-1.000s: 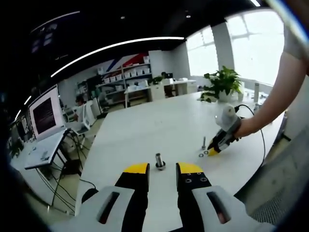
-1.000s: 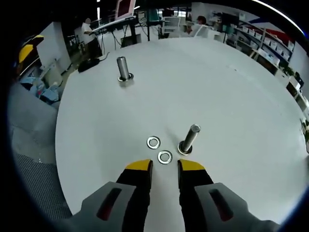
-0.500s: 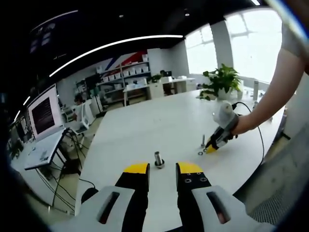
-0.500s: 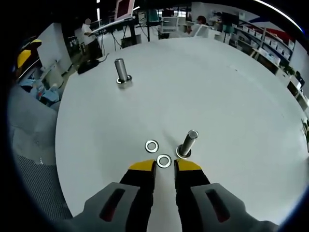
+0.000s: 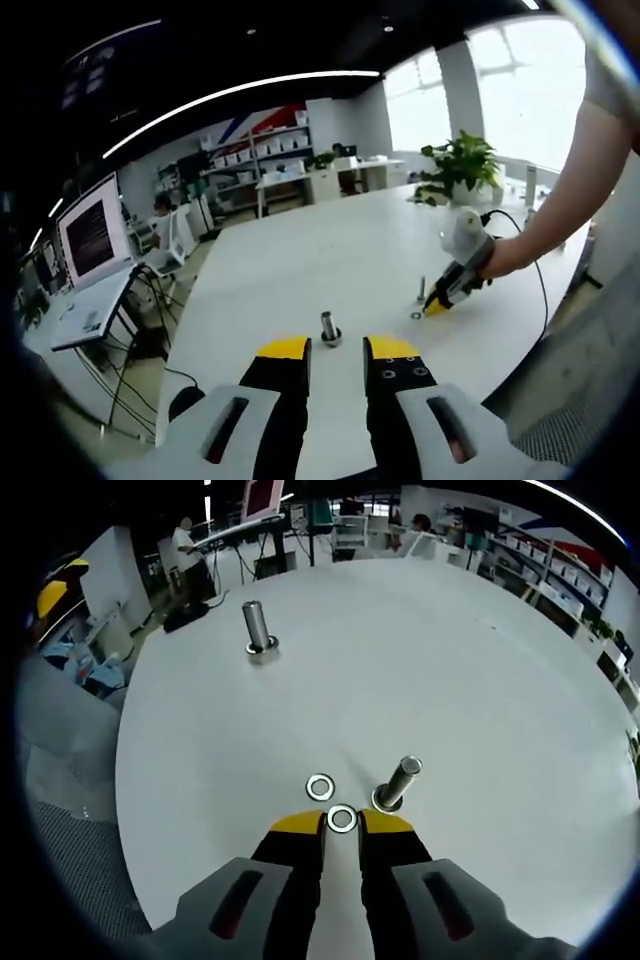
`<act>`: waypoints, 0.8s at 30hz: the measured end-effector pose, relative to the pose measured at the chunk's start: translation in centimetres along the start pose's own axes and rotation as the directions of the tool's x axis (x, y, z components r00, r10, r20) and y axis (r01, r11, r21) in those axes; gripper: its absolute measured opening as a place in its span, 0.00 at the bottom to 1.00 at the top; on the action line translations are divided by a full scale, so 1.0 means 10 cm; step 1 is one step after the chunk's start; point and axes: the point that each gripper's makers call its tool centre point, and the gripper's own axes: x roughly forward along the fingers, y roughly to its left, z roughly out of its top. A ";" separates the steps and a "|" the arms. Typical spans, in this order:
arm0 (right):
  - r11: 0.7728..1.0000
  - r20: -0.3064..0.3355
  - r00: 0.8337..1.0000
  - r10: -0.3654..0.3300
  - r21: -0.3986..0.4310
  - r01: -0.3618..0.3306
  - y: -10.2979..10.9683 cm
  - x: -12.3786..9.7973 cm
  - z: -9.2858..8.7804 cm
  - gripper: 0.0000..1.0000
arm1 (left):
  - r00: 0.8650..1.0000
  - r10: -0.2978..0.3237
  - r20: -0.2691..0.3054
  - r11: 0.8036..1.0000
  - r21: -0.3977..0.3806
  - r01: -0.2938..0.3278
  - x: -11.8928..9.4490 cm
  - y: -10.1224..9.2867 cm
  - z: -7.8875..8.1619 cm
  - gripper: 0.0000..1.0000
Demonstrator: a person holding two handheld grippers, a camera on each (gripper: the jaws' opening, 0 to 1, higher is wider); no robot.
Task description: Place the washer onto the threaded stud by aligning its center hole with the stud, sliding it down to the base, and recovering from edge contact or off-axis alignment until the washer reaches the visible bottom stop.
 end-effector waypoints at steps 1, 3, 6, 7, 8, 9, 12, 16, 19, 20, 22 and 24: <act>1.000 -0.007 1.000 -0.003 0.000 0.003 -0.01 0.00 -0.01 0.15 | 1.000 0.000 0.000 1.000 0.002 0.000 0.00 0.00 0.00 0.19; 1.000 -0.011 1.000 -0.013 -0.003 0.013 -0.01 -0.03 -0.04 0.15 | 1.000 0.001 0.001 1.000 0.002 -0.001 0.00 -0.01 0.00 0.19; 1.000 0.001 1.000 -0.005 0.014 0.005 -0.02 -0.03 -0.04 0.15 | 1.000 0.001 -0.001 1.000 0.003 -0.001 0.00 0.00 0.00 0.18; 1.000 0.002 1.000 -0.004 0.013 0.004 -0.02 -0.02 -0.04 0.15 | 1.000 0.000 0.001 1.000 0.003 0.000 0.00 -0.01 0.01 0.18; 1.000 -0.003 1.000 -0.003 0.010 0.003 -0.02 -0.02 -0.04 0.15 | 1.000 0.000 0.001 1.000 0.004 0.000 0.00 0.00 0.01 0.18; 1.000 -0.007 1.000 -0.002 0.006 0.002 -0.02 -0.02 -0.04 0.16 | 1.000 0.001 0.001 1.000 0.005 -0.001 0.00 0.00 0.01 0.18; 1.000 -0.012 1.000 0.003 -0.007 -0.003 0.01 -0.04 -0.04 0.17 | 1.000 0.002 0.000 1.000 0.004 -0.002 0.00 0.00 0.00 0.18; 1.000 -0.004 1.000 0.006 0.000 -0.006 0.00 -0.04 -0.06 0.18 | 1.000 0.001 0.000 1.000 0.003 -0.001 0.00 0.01 0.00 0.18; 1.000 -0.004 1.000 -0.002 0.002 0.002 -0.03 -0.03 -0.05 0.16 | 1.000 -0.001 -0.001 1.000 0.005 0.001 0.00 0.00 0.00 0.18; 1.000 -0.001 1.000 0.001 0.025 -0.001 -0.03 -0.03 -0.05 0.15 | 1.000 -0.001 -0.002 1.000 0.006 0.001 0.00 0.00 0.00 0.18; 1.000 -0.006 1.000 -0.002 0.021 0.003 -0.02 -0.03 -0.04 0.15 | 1.000 -0.001 -0.004 1.000 0.005 0.001 0.01 0.01 -0.01 0.18; 1.000 -0.006 1.000 -0.007 0.007 0.007 -0.01 -0.04 -0.04 0.15 | 1.000 -0.002 -0.006 1.000 0.006 0.002 0.01 0.00 -0.01 0.18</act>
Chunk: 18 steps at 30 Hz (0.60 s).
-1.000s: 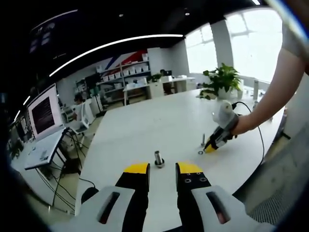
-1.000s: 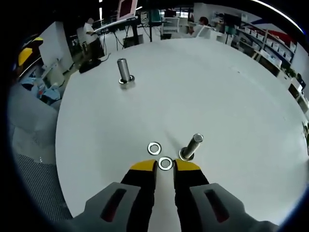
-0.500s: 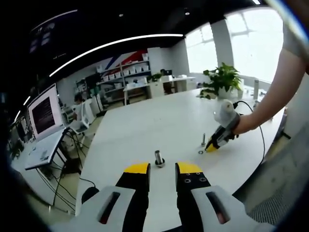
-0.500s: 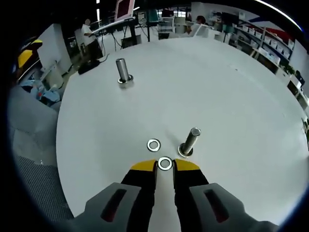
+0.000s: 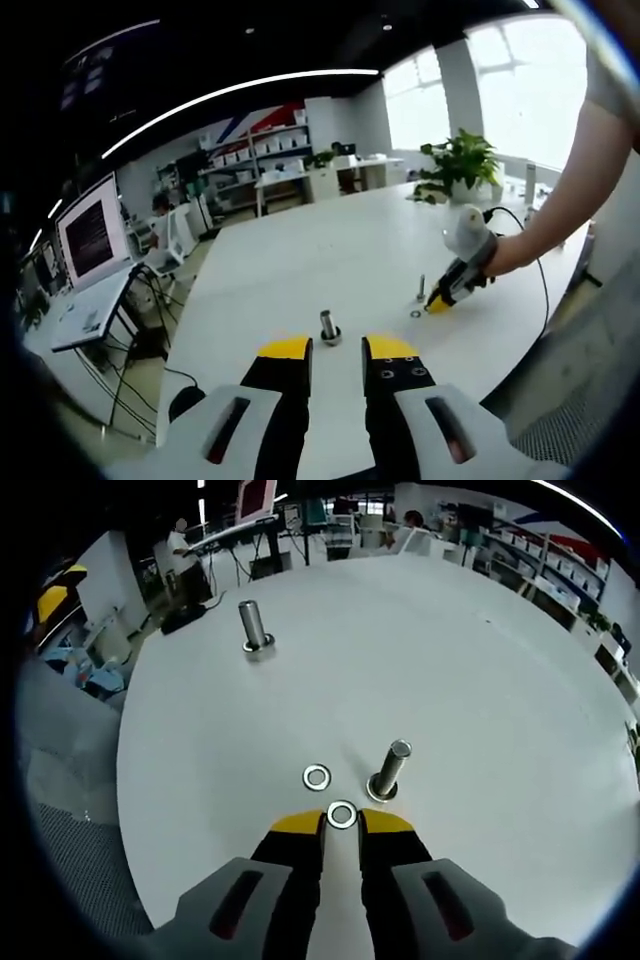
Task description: Place the washer onto the threaded stud by aligning its center hole with the stud, sliding it down to the base, and recovering from edge contact or off-axis alignment until the washer reaches the visible bottom stop.
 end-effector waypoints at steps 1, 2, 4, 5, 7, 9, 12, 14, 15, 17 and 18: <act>1.000 0.002 1.000 -0.001 0.002 0.001 0.00 -0.01 0.00 0.15 | 1.000 -0.001 -0.001 1.000 0.000 0.001 0.00 0.00 0.00 0.18; 1.000 0.004 1.000 -0.002 0.005 0.002 0.00 -0.01 0.00 0.15 | 1.000 -0.002 -0.002 1.000 0.000 0.002 0.00 -0.01 0.00 0.17; 1.000 0.006 1.000 -0.004 0.004 0.004 -0.01 0.00 0.00 0.15 | 1.000 -0.002 -0.003 1.000 0.002 0.002 0.00 -0.01 -0.01 0.17; 1.000 0.007 1.000 -0.004 0.004 0.004 -0.01 0.00 0.00 0.15 | 1.000 -0.002 -0.004 1.000 0.002 0.002 0.00 -0.01 -0.01 0.17; 1.000 0.012 1.000 0.001 0.012 -0.001 -0.01 0.00 0.00 0.15 | 1.000 -0.002 -0.006 1.000 0.004 0.002 0.01 -0.01 -0.01 0.17; 1.000 0.011 1.000 0.004 0.011 -0.004 -0.01 0.00 0.00 0.14 | 1.000 0.000 -0.010 1.000 0.008 0.000 0.01 -0.01 -0.02 0.17; 1.000 0.008 1.000 0.005 0.009 -0.005 0.00 -0.01 0.00 0.14 | 1.000 0.001 -0.007 1.000 0.006 -0.001 0.01 0.00 -0.02 0.17; 1.000 0.008 1.000 0.004 0.013 -0.004 -0.01 0.01 0.00 0.14 | 1.000 0.002 -0.005 1.000 0.005 -0.002 0.00 0.00 -0.01 0.17; 1.000 0.008 1.000 0.002 0.012 -0.002 0.00 -0.01 0.00 0.14 | 1.000 0.003 -0.007 1.000 0.006 -0.003 0.00 0.00 -0.02 0.17; 1.000 0.009 1.000 -0.001 0.006 0.001 0.00 -0.01 0.00 0.14 | 1.000 0.002 -0.006 1.000 0.006 -0.002 0.00 -0.01 -0.01 0.17; 1.000 0.009 1.000 -0.002 0.005 0.002 0.00 0.00 0.00 0.14 | 1.000 0.003 -0.006 1.000 0.007 -0.003 0.00 -0.01 -0.01 0.17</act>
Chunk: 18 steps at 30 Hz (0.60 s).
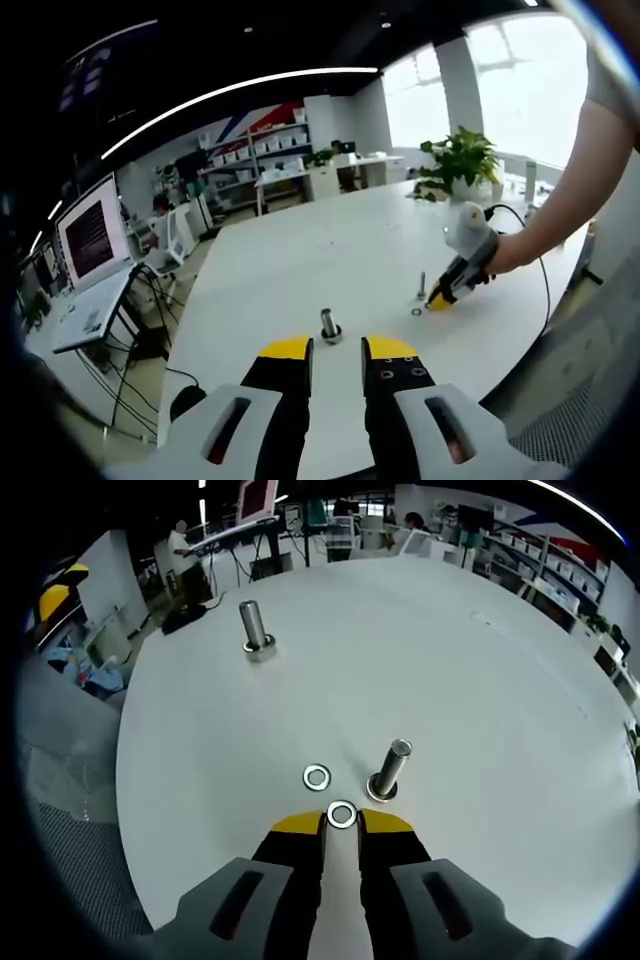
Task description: Place the washer onto the threaded stud by aligning its center hole with the stud, sliding it down to the base, and recovering from edge contact or off-axis alignment until the washer reaches the visible bottom stop.
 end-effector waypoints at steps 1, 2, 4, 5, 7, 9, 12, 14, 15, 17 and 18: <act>1.000 -0.002 1.000 -0.001 0.001 0.001 0.00 0.00 0.00 0.14 | 1.000 0.000 -0.001 1.000 0.001 0.000 0.00 0.00 0.00 0.17; 1.000 -0.003 1.000 -0.002 0.002 0.002 0.00 0.00 0.00 0.14 | 1.000 -0.001 -0.003 1.000 -0.001 0.001 0.00 0.00 -0.01 0.17; 1.000 -0.008 1.000 -0.005 -0.003 0.005 -0.01 -0.01 -0.01 0.14 | 1.000 -0.001 -0.002 1.000 0.002 0.001 0.00 0.00 0.00 0.17; 1.000 -0.009 1.000 -0.006 -0.007 0.006 -0.01 -0.01 -0.02 0.14 | 1.000 -0.001 -0.001 1.000 0.001 0.001 0.00 0.00 0.00 0.17; 1.000 -0.010 1.000 -0.009 -0.006 0.009 -0.02 -0.02 -0.03 0.14 | 1.000 0.000 -0.001 1.000 0.000 0.000 0.00 0.00 0.00 0.17; 1.000 -0.011 1.000 -0.011 -0.004 0.011 -0.03 -0.02 -0.04 0.14 | 1.000 0.000 0.000 1.000 0.000 0.000 0.00 0.00 0.00 0.17; 1.000 -0.011 1.000 -0.014 -0.010 0.014 -0.05 -0.04 -0.06 0.14 | 1.000 0.000 -0.001 1.000 0.002 0.000 0.00 0.00 0.00 0.17; 1.000 -0.006 1.000 -0.016 -0.013 0.016 -0.05 -0.07 -0.07 0.14 | 1.000 -0.001 -0.001 1.000 0.002 0.001 0.00 0.00 0.00 0.17; 1.000 -0.003 1.000 -0.017 -0.012 0.017 -0.05 -0.08 -0.07 0.14 | 1.000 -0.001 -0.001 1.000 0.002 0.001 0.00 0.00 0.00 0.17; 1.000 0.004 1.000 -0.022 -0.012 0.022 -0.06 -0.11 -0.06 0.14 | 1.000 -0.003 -0.002 1.000 0.003 0.003 0.00 -0.01 0.00 0.17; 1.000 0.010 1.000 -0.023 -0.011 0.023 -0.07 -0.12 -0.05 0.14 | 1.000 -0.003 -0.002 1.000 0.004 0.003 0.00 -0.01 0.00 0.17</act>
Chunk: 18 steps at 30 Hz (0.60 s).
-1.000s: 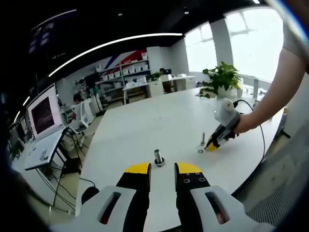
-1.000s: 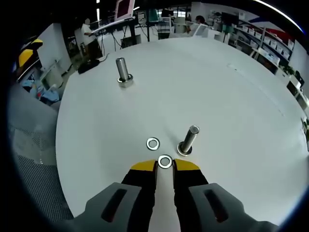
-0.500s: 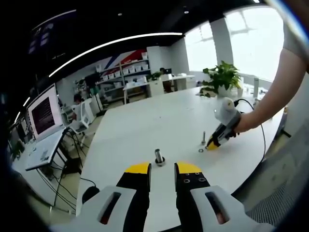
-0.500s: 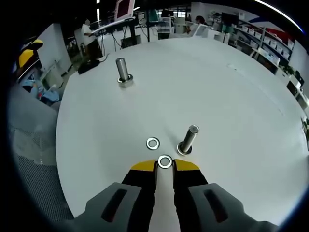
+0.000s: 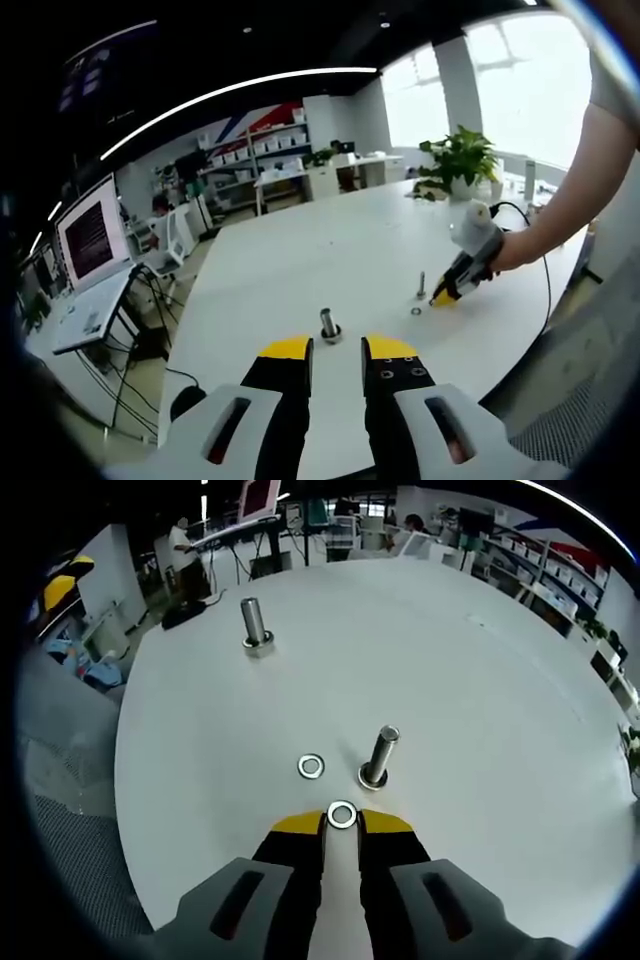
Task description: Place the washer onto the threaded stud by aligning its center hole with the stud, sliding it down to the base, and recovering from edge contact or off-axis alignment until the washer reaches the visible bottom stop.
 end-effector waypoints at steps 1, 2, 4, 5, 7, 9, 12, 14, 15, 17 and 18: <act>1.000 0.003 1.000 -0.001 0.000 0.001 -0.01 -0.01 0.01 0.14 | 1.000 0.000 -0.001 1.000 0.001 0.000 0.00 0.00 0.00 0.17; 1.000 0.007 1.000 -0.004 -0.001 0.004 -0.02 -0.02 0.01 0.14 | 1.000 -0.001 -0.001 1.000 0.001 0.001 0.00 0.00 0.00 0.17; 1.000 0.011 1.000 -0.006 -0.001 0.006 -0.02 -0.04 0.02 0.14 | 1.000 -0.001 0.000 1.000 0.000 0.001 0.00 0.00 0.00 0.17; 1.000 0.013 1.000 -0.007 0.000 0.007 -0.03 -0.04 0.02 0.14 | 1.000 -0.001 0.000 1.000 0.000 0.001 0.00 0.00 0.00 0.17; 1.000 0.018 1.000 -0.009 0.006 0.009 -0.04 -0.05 0.03 0.14 | 1.000 -0.002 -0.001 1.000 0.000 0.002 0.00 0.00 0.00 0.17; 1.000 0.022 1.000 -0.010 0.005 0.010 -0.05 -0.06 0.04 0.14 | 1.000 -0.004 -0.001 1.000 0.002 0.004 0.00 -0.01 0.00 0.17; 1.000 0.029 1.000 -0.012 0.008 0.012 -0.05 -0.09 0.06 0.14 | 1.000 -0.003 -0.005 1.000 0.003 0.003 0.01 -0.01 -0.01 0.17; 1.000 0.037 0.999 -0.014 0.010 0.013 -0.06 -0.11 0.08 0.14 | 1.000 -0.003 -0.004 1.000 0.002 0.003 0.00 -0.01 -0.01 0.17; 1.000 0.040 0.999 -0.014 0.011 0.014 -0.06 -0.12 0.09 0.14 | 1.000 -0.003 -0.005 1.000 0.003 0.003 0.01 -0.01 -0.01 0.17; 1.000 0.049 0.999 -0.017 0.008 0.017 -0.07 -0.15 0.11 0.14 | 1.000 -0.004 -0.009 1.000 0.004 0.004 0.01 -0.01 -0.01 0.17; 1.000 0.055 0.998 -0.018 0.008 0.017 -0.07 -0.16 0.12 0.14 | 1.000 -0.004 -0.009 1.000 0.004 0.004 0.01 -0.01 -0.01 0.17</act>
